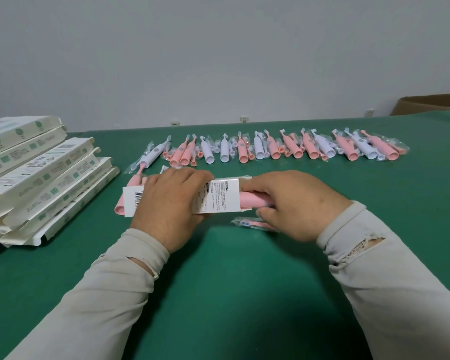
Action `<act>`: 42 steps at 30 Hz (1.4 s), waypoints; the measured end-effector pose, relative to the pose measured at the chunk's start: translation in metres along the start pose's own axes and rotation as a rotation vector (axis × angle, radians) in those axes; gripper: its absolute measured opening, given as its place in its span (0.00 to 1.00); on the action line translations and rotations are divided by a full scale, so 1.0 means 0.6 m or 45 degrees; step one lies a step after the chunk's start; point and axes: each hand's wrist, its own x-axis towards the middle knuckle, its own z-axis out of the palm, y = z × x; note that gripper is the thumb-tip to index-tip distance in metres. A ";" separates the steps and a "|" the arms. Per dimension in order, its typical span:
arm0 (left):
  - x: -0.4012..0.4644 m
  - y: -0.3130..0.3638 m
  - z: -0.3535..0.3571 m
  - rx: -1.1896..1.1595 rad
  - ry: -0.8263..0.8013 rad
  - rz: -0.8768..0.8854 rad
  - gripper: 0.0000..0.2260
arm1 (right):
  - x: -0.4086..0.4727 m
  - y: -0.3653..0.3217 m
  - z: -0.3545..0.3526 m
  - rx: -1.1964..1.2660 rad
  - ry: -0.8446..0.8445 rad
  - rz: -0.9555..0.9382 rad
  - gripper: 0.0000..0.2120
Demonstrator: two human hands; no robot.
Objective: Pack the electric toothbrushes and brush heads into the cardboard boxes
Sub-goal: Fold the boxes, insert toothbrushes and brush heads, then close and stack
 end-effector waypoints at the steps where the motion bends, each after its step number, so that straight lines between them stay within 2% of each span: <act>1: 0.000 0.002 0.002 -0.009 -0.015 0.016 0.24 | 0.001 -0.004 0.004 -0.025 0.037 -0.007 0.15; 3: 0.001 0.001 0.002 -0.026 -0.020 0.000 0.24 | 0.003 -0.010 0.006 -0.080 0.150 -0.001 0.12; 6: 0.000 -0.011 -0.001 -0.064 0.005 -0.083 0.24 | 0.003 -0.006 -0.003 -0.116 0.359 0.034 0.12; 8: 0.000 -0.015 -0.002 -0.050 0.028 -0.118 0.25 | 0.003 0.002 -0.008 -0.082 0.403 0.055 0.09; 10: -0.001 -0.014 -0.002 -0.032 0.036 -0.134 0.25 | 0.004 0.007 -0.004 0.001 0.308 0.071 0.05; 14: -0.003 -0.017 -0.001 -0.008 0.023 -0.160 0.25 | 0.012 0.007 0.016 0.074 0.253 0.057 0.11; 17: -0.004 -0.018 -0.002 0.028 -0.005 -0.162 0.23 | 0.011 0.011 0.023 0.255 0.209 0.064 0.13; 19: -0.004 -0.017 -0.002 0.024 -0.012 -0.165 0.23 | 0.006 0.016 0.021 0.330 0.105 0.126 0.19; 22: -0.004 -0.017 -0.003 0.006 0.004 -0.180 0.23 | 0.002 0.031 0.012 0.106 -0.069 0.317 0.29; 24: -0.004 -0.020 -0.003 0.007 0.002 -0.180 0.24 | 0.002 0.042 0.005 -0.037 -0.132 0.454 0.23; 26: -0.004 -0.021 -0.002 0.009 -0.003 -0.180 0.25 | 0.004 0.051 0.005 -0.092 -0.135 0.513 0.08; 27: -0.003 -0.021 -0.002 0.016 -0.008 -0.180 0.25 | 0.005 0.053 0.008 -0.096 -0.134 0.514 0.04; 32: -0.004 -0.024 -0.001 0.045 -0.009 -0.202 0.26 | 0.006 0.066 0.019 -0.028 -0.120 0.420 0.02; 36: -0.004 -0.023 -0.004 0.044 -0.050 -0.192 0.25 | 0.002 0.070 0.003 0.035 0.046 0.273 0.04; 40: -0.003 -0.013 -0.005 -0.012 0.005 -0.134 0.23 | 0.006 0.035 0.009 0.422 0.254 0.084 0.04; 42: -0.004 -0.008 -0.003 -0.008 0.032 -0.096 0.23 | 0.015 0.010 0.027 0.630 0.287 0.023 0.07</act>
